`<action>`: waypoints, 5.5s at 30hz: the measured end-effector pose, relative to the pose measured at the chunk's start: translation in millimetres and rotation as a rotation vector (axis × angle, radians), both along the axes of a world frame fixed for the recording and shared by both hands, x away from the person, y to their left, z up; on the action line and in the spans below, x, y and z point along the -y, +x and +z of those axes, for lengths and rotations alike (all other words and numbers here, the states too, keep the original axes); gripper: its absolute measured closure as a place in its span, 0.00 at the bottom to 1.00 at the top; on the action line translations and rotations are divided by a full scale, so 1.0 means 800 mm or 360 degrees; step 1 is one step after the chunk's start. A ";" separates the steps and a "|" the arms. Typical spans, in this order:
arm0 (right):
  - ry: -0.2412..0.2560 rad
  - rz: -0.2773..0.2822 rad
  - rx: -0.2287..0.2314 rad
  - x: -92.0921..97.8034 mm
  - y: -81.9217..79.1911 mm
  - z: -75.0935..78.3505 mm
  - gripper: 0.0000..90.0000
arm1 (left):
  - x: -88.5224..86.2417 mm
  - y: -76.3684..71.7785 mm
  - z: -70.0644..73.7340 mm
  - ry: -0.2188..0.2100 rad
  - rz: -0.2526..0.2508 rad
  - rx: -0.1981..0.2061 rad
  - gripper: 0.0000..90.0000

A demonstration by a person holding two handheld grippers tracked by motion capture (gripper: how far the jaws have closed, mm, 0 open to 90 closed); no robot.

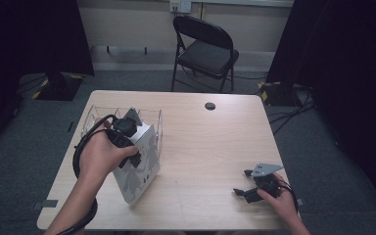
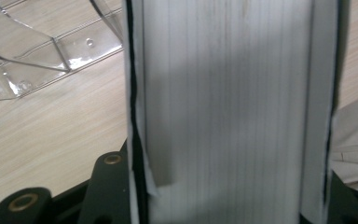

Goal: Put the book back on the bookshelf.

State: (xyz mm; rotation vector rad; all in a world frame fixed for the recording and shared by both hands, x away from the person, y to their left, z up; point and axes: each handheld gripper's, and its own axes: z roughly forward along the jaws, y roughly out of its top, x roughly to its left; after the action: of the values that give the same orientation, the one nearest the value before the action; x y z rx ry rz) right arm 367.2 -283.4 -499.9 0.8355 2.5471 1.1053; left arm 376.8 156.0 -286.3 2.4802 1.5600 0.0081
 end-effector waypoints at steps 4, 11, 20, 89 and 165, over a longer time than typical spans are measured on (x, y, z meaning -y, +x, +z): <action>0.0000 0.0001 0.0001 0.000 0.000 0.000 0.14 | -0.005 0.002 0.000 0.0001 0.0014 -0.0001 0.59; -0.0001 -0.0002 -0.0002 0.000 0.000 0.000 0.14 | -0.013 0.006 -0.001 0.0006 0.0034 -0.0012 0.59; 0.0000 -0.0003 -0.0005 0.000 0.000 0.000 0.14 | -0.018 0.009 -0.001 0.0014 0.0053 -0.0006 0.59; 0.0001 -0.0004 -0.0005 0.001 0.000 0.000 0.14 | -0.011 0.070 0.011 0.0014 0.0335 0.0049 0.59; 0.0001 0.0001 -0.0002 0.001 0.000 0.000 0.14 | 0.004 0.122 -0.001 0.0011 0.0446 0.0099 0.59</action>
State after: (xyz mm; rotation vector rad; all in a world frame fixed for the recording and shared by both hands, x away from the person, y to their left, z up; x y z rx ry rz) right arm 367.5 -284.0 -499.8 0.8362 2.5483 1.1063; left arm 474.6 152.4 -287.3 2.2224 1.8672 0.1330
